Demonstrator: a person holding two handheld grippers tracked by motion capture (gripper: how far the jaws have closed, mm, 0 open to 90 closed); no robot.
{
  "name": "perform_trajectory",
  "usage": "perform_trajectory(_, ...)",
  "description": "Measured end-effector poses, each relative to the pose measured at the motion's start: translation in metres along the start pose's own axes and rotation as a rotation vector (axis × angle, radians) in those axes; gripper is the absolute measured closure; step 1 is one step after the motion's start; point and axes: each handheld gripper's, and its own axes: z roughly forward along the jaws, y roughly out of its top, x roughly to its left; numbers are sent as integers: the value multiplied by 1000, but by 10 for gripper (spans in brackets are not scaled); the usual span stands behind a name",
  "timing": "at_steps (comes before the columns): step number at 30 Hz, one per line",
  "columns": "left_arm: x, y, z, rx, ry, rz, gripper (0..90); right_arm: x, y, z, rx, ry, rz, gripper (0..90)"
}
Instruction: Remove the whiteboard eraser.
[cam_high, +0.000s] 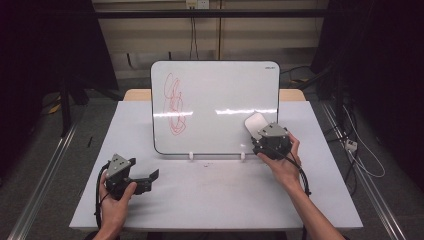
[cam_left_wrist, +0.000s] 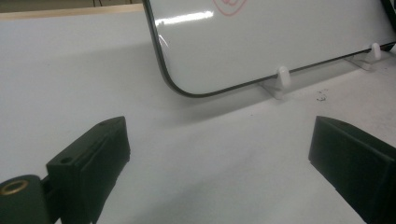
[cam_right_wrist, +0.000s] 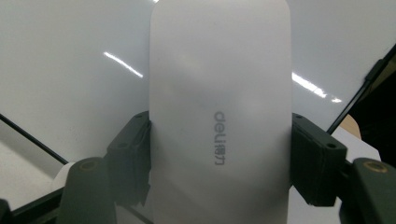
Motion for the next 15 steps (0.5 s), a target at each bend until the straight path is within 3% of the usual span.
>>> perform_trajectory(5,-1,0,1,0,-15,1,51,0,1,-1,4,4,0,313)
perform_trajectory(15,0,-1,1,9,-15,0,51,-7,1,-2,0,51,52,314)
